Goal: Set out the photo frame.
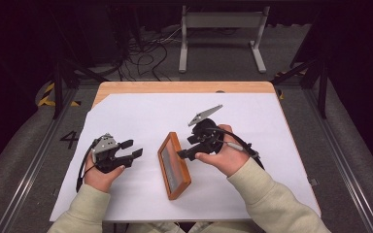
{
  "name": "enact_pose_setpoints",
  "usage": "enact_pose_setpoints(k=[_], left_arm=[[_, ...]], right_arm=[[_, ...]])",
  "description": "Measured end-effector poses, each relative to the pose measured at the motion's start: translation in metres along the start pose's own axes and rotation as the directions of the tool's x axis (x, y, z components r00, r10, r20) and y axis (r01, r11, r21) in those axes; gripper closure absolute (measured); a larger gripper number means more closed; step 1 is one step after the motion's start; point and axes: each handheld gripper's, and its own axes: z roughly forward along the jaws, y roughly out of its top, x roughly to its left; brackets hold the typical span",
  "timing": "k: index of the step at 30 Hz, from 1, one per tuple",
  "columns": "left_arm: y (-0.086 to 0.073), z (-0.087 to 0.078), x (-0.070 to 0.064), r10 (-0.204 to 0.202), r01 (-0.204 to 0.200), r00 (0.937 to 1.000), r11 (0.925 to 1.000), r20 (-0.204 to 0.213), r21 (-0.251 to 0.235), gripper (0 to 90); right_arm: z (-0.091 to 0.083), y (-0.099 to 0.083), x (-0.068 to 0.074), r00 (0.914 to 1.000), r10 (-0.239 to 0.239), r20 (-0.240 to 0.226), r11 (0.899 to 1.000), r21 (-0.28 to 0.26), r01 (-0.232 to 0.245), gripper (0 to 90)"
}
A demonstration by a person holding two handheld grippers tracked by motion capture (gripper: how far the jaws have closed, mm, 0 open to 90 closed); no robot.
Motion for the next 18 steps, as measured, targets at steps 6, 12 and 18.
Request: enact_pose_setpoints(k=[6,12,18], left_arm=[[0.0,0.0,0.0,0.007,-0.007,1.0,1.0,-0.002,0.001,45.3],[0.0,0.001,-0.001,0.007,-0.007,1.0,1.0,-0.001,0.0,45.0],[0.0,0.001,-0.001,0.012,-0.012,0.9999,0.9999,-0.002,0.002,45.1]], right_arm=[[0.01,0.002,0.005,0.9998,0.019,-0.012,0.999,0.038,-0.018,27.7],[0.024,0.002,0.005,0.9993,0.035,-0.015,0.995,0.095,-0.033,23.0],[0.042,0.001,0.006,0.9978,0.056,-0.037,0.991,0.121,-0.051,23.1]])
